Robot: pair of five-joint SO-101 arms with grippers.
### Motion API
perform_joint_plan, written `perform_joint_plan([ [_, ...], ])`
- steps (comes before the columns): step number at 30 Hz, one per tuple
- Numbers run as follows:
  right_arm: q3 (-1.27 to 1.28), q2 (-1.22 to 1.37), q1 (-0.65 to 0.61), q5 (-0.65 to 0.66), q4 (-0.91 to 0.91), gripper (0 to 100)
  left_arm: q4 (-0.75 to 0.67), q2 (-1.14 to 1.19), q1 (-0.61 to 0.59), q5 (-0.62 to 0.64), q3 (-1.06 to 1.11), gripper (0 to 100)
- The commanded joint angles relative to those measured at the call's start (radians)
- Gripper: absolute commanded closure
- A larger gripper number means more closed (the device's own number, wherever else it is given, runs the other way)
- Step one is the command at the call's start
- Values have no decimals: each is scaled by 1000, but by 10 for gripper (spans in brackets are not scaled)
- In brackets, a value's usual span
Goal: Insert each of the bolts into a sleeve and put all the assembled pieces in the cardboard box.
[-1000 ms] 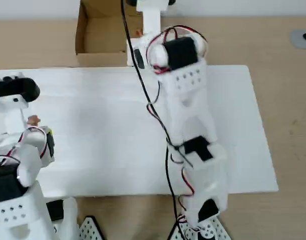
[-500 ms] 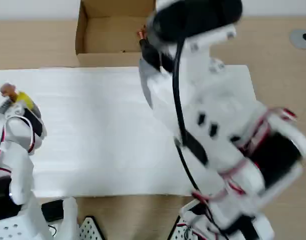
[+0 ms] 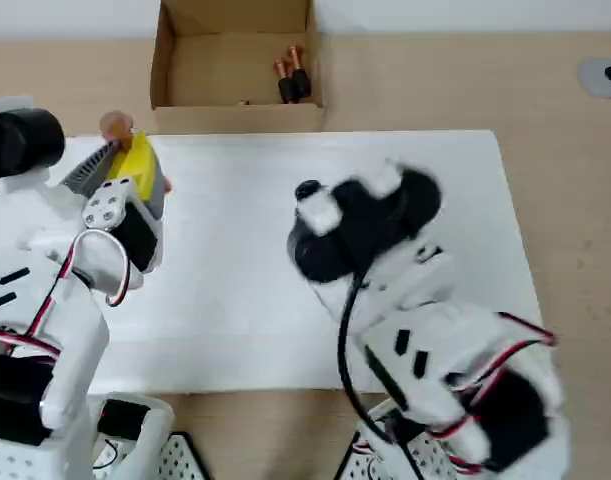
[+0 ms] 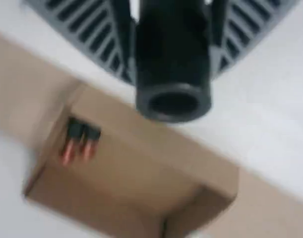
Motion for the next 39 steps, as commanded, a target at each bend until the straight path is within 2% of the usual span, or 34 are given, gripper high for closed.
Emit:
perform_joint_plan([
  [1, 338, -205, -39, 17, -325, 989, -43, -10, 23, 6, -60, 994],
  [6, 602, -369, -182, 17, -574, 989, -29, -13, 28, 101, -78, 994],
  [9, 704, -404, -257, 20, -672, 989, 80, -13, 72, 186, -147, 994],
  [13, 745, -410, -326, 23, -744, 989, 222, -25, 176, 190, -247, 994],
  [18, 746, -410, -372, 18, -752, 989, 252, -99, 244, 127, -238, 994],
  [26, 748, -410, -397, 18, -744, 989, 247, -177, 301, 121, -107, 994],
  [34, 750, -410, -395, 18, -741, 989, 253, -188, 302, 118, -107, 994],
  [39, 742, -410, -394, -31, -674, 989, 253, -188, 304, 52, -100, 994],
])
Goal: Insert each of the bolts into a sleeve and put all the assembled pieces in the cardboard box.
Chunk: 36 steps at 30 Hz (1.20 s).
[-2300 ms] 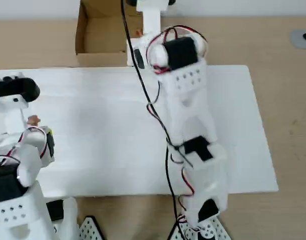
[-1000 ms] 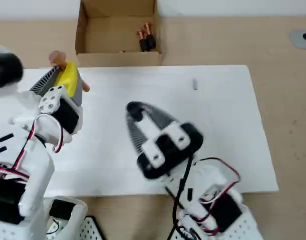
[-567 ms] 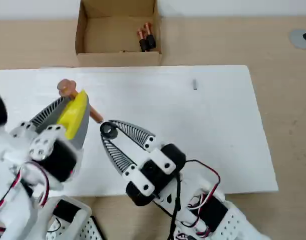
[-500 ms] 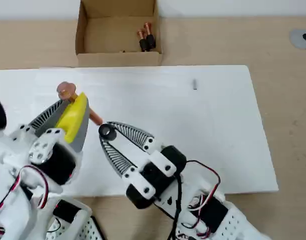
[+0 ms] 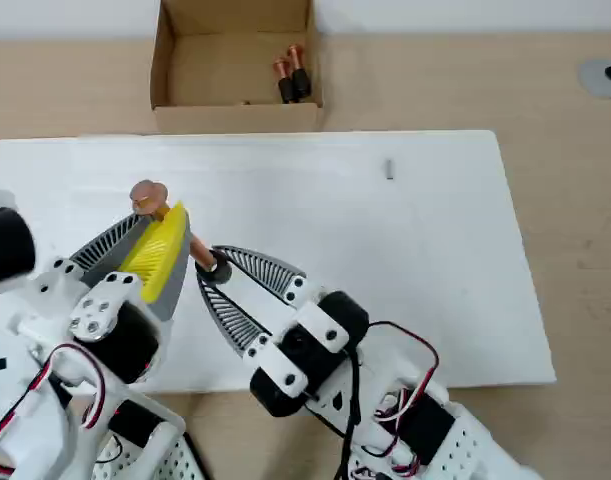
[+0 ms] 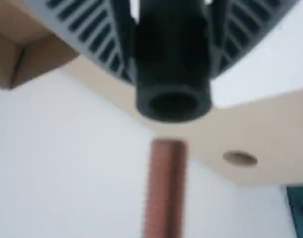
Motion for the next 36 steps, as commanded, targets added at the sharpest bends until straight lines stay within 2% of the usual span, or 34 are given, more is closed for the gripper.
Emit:
perform_joint_plan([
  [1, -12, -15, -13, -48, 34, 989, 0, -2, 12, -32, 3, 994],
  [9, -12, -16, -13, -57, 40, 989, -2, -8, 17, -138, 86, 994],
  [17, -12, -15, -13, -77, 41, 989, -8, -160, 15, -226, 229, 994],
  [28, -7, -15, -13, -78, 41, 989, -46, -246, 18, -227, 354, 994],
  [33, -7, -15, -13, -78, 43, 989, -84, -240, 120, -226, 402, 994],
  [36, -8, -15, -13, -78, 43, 989, -129, -239, 126, -229, 436, 994],
])
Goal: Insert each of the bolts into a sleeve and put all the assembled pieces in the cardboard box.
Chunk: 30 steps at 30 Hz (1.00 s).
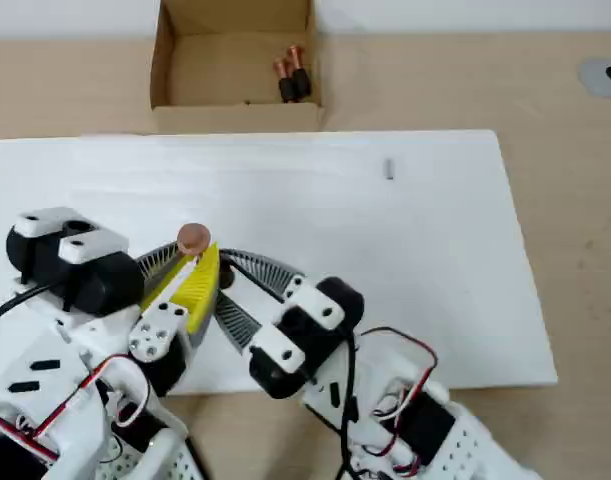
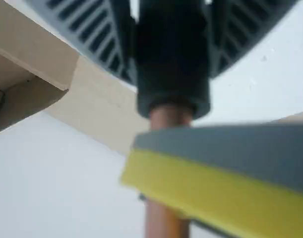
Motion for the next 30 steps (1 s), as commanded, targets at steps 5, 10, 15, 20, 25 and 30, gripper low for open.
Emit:
perform_joint_plan([
  [5, -19, -15, -15, -5, -3, 989, -48, 8, 12, -14, 15, 989],
  [10, -19, -15, -15, -5, -3, 989, 29, 8, -58, -38, -32, 911],
  [15, -19, -15, -13, -5, -3, 989, 38, 8, -170, -35, -71, 863],
  [20, -19, -13, 2, -3, -3, 989, 146, 12, -210, -38, -120, 831],
  [25, -19, -13, 76, -3, -3, 989, 293, 88, -209, -34, -245, 828],
  [30, -18, -8, 142, -3, -9, 989, 430, 251, -207, 5, -519, 828],
])
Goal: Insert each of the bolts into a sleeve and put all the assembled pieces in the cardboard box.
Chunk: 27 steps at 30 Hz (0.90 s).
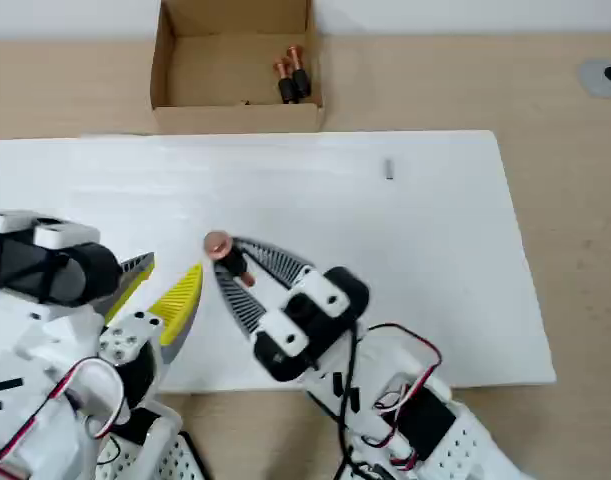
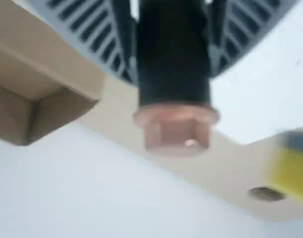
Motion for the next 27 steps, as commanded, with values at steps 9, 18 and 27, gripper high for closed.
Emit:
perform_joint_plan([
  [9, -240, 444, 300, -158, -253, 989, 186, 246, -84, 29, -365, 908],
  [18, -909, 1260, 479, -305, -273, 989, 184, 246, -253, -35, -153, 990],
  [27, -1573, 1969, 519, -301, -273, 989, 184, 246, -462, -41, -18, 990],
])
